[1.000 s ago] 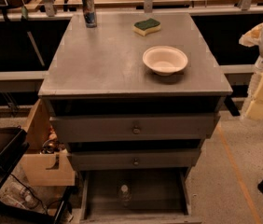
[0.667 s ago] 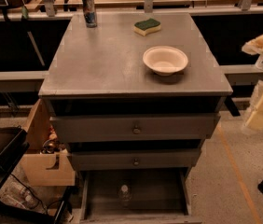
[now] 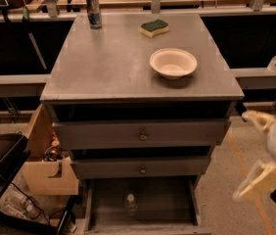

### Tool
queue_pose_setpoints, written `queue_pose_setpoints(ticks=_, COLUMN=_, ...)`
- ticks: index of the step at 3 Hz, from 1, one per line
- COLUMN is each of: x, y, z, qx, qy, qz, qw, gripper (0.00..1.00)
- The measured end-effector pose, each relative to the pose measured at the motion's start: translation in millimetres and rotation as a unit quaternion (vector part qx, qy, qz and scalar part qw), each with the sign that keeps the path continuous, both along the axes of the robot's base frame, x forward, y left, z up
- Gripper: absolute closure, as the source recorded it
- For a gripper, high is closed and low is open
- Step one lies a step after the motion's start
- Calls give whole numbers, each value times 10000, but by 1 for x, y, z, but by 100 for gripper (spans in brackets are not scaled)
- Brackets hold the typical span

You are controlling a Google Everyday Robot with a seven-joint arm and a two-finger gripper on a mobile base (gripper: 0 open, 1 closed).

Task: Pick water bottle from bottom drawer and place on counter

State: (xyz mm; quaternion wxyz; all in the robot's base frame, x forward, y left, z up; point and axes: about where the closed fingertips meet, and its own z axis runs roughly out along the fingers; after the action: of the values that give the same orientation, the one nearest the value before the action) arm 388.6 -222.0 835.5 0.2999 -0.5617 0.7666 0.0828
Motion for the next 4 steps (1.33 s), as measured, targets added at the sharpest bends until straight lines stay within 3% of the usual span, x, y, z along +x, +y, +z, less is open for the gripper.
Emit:
queue_pose_setpoints(ticks=1, x=-14, y=18, z=-86, qx=1174, qy=64, qz=-73, qw=9930, gripper=0)
queue_pose_setpoints(ticks=2, x=-53, y=1, z=-127, qx=2297, qy=-296, qz=-7, qw=9728, gripper=0)
queue_pose_setpoints(ticks=3, x=-60, y=-12, z=-131, qx=2177, qy=-472, qz=-67, qw=9748, gripper=0)
queue_pose_setpoints(ticks=4, x=-54, y=-6, z=-135, qx=2178, qy=-531, qz=-106, qw=9745, gripper=0)
